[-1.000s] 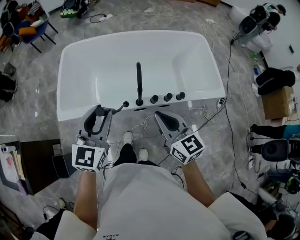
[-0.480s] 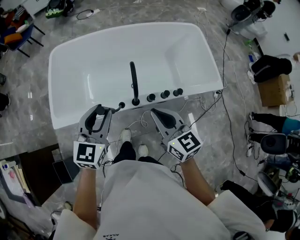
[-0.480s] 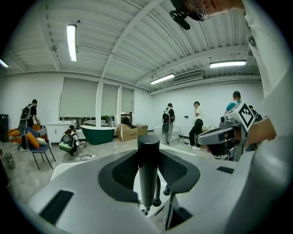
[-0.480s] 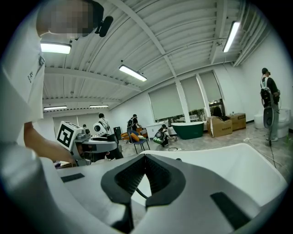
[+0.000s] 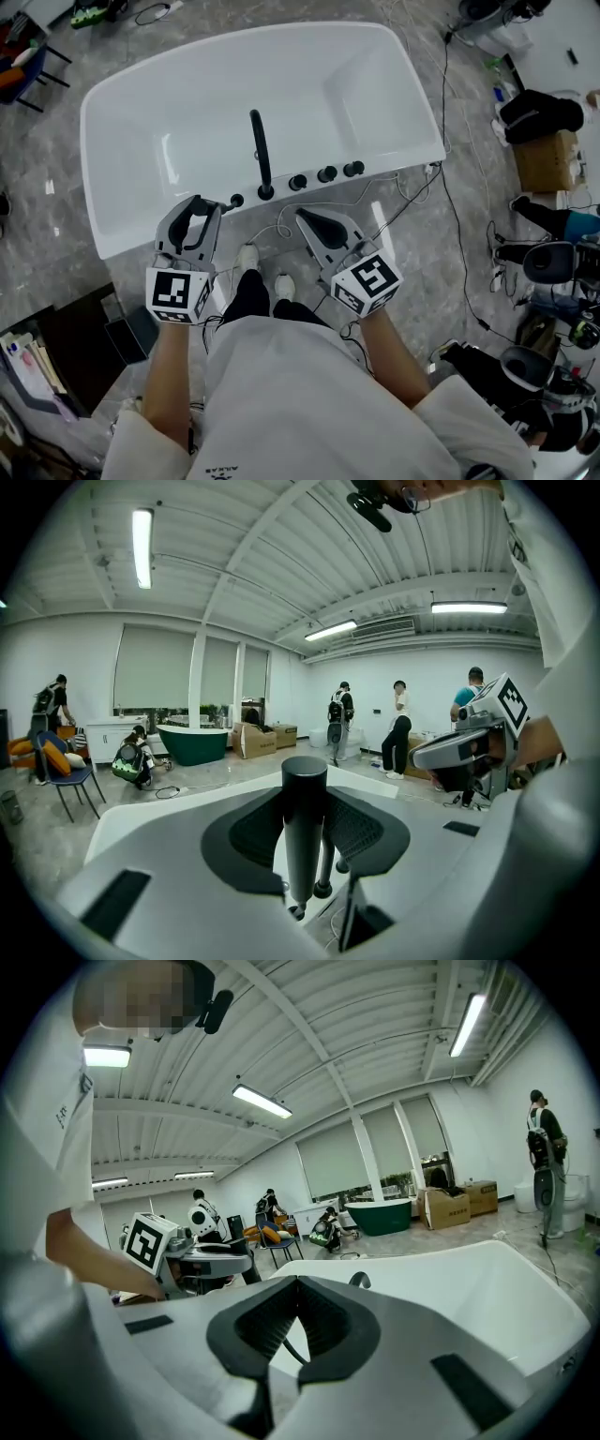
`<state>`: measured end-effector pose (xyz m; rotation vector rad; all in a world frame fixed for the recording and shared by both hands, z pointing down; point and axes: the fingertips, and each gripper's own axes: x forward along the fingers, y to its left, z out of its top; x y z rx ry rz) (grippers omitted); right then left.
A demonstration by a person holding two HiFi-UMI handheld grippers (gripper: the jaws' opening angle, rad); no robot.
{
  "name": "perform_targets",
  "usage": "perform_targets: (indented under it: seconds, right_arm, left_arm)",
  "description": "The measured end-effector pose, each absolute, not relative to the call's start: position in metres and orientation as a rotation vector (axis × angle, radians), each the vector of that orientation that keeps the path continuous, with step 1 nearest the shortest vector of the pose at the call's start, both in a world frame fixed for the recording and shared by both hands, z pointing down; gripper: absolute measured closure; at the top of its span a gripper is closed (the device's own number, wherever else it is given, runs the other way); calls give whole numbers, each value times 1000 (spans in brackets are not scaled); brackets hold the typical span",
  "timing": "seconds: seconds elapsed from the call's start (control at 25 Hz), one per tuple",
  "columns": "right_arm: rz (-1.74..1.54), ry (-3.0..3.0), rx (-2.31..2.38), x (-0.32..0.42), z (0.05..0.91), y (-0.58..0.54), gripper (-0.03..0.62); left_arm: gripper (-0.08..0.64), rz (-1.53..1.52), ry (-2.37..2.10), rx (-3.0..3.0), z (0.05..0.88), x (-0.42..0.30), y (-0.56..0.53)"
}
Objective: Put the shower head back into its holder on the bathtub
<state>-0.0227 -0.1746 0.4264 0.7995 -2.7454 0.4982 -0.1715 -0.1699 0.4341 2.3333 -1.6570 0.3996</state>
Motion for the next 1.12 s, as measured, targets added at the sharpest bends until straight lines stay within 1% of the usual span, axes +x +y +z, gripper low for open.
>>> perform_targets:
  seconds: [1.12]
  right_arm:
    - [618, -2636, 817, -29, 486, -193, 577]
  left_arm:
    - [417, 517, -1542, 2243, 538, -171, -216]
